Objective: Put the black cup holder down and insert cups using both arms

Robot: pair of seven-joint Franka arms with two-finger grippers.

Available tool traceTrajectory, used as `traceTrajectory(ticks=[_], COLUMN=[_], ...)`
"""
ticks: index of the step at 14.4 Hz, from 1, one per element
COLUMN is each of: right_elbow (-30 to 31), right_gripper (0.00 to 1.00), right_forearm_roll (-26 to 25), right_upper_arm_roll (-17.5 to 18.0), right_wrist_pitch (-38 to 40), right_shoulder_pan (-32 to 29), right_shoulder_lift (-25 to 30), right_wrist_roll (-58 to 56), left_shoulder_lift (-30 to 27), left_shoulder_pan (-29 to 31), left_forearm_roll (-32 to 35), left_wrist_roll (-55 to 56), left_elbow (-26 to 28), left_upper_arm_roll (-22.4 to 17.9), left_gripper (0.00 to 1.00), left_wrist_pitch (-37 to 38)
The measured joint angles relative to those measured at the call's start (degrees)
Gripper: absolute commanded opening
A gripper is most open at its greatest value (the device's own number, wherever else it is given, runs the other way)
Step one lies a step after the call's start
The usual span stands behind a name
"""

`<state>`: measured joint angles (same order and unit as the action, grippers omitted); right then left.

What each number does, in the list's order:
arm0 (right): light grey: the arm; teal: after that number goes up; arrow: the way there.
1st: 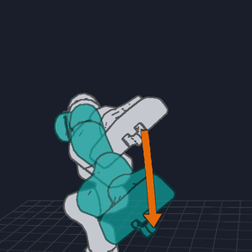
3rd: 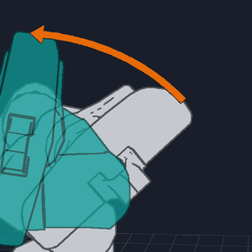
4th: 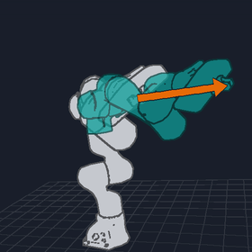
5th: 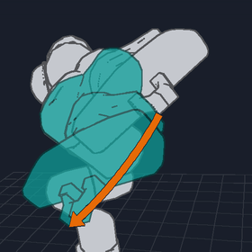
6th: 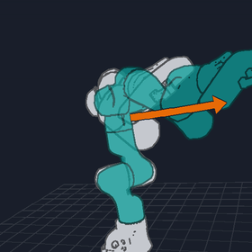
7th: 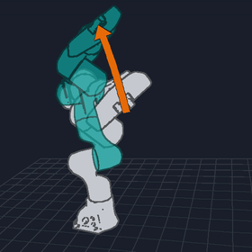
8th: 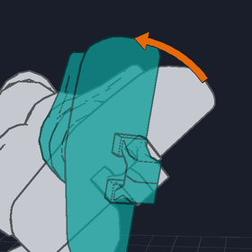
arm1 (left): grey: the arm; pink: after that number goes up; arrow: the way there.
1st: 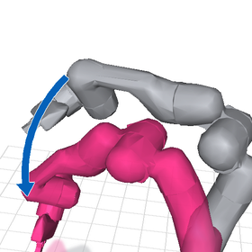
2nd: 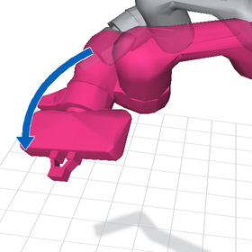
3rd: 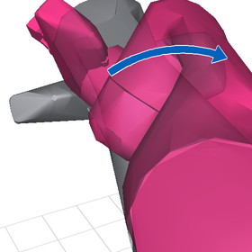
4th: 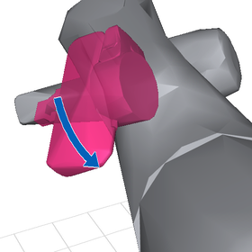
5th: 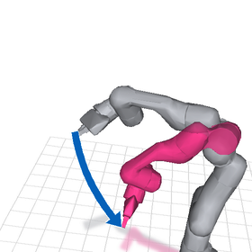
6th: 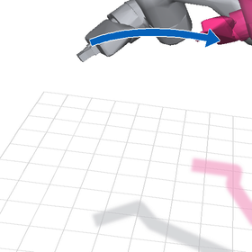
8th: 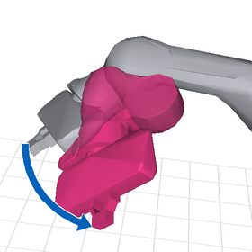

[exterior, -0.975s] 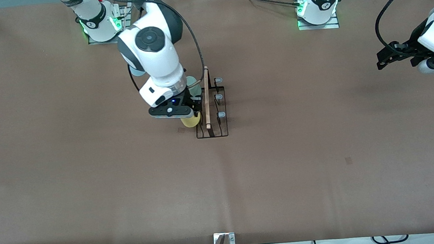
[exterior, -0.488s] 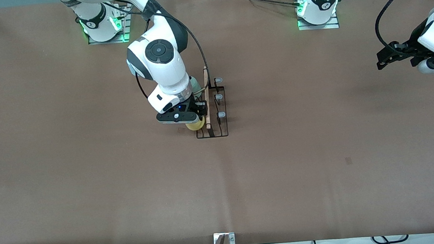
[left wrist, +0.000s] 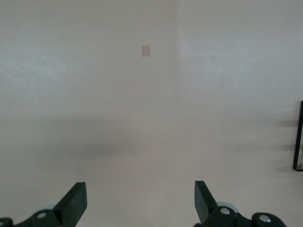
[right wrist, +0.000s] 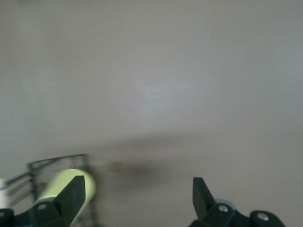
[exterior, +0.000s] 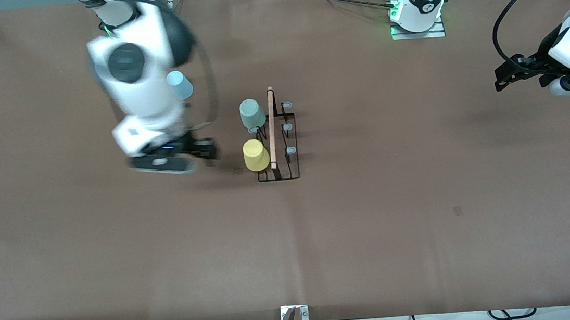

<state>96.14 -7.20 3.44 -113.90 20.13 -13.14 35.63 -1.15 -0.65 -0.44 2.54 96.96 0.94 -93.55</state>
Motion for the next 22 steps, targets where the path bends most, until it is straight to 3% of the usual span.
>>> traceTrajectory(ticks=[3, 7, 10, 14, 18, 22], right_elbow=[0.0, 0.0, -2.6, -4.6, -4.3, -4.3], right_gripper=[1.00, 1.00, 1.00, 1.00, 1.00, 1.00], right_forearm_roll=[0.8, 7.2, 7.6, 8.8, 8.8, 8.8], right_upper_arm_roll=[-0.1, -1.4, -3.3, -2.6, -1.8, -2.0], right_wrist_pitch=[8.1, 11.6, 18.6, 26.3, 25.7, 23.8], right_shoulder_pan=[-11.0, -24.2, -25.6, -25.2, -24.9, -25.0], right_shoulder_lift=[6.6, 12.5, 14.5, 14.1, 11.8, 11.2], right_wrist_roll=[-11.3, -18.0, -18.3, -17.9, -18.4, -26.0], left_shoulder_lift=[0.0, 0.0, 0.0, 0.0, 0.0, 0.0], left_shoulder_pan=[0.0, 0.0, 0.0, 0.0, 0.0, 0.0], left_forearm_roll=[0.0, 0.0, 0.0, 0.0, 0.0, 0.0], left_wrist_roll=[0.0, 0.0, 0.0, 0.0, 0.0, 0.0], left_elbow=[0.0, 0.0, 0.0, 0.0, 0.0, 0.0], left_upper_arm_roll=[0.0, 0.0, 0.0, 0.0, 0.0, 0.0], left_gripper=[1.00, 1.00, 1.00, 1.00, 1.00, 1.00], left_wrist_pitch=[0.0, 0.0, 0.1, 0.1, 0.1, 0.1])
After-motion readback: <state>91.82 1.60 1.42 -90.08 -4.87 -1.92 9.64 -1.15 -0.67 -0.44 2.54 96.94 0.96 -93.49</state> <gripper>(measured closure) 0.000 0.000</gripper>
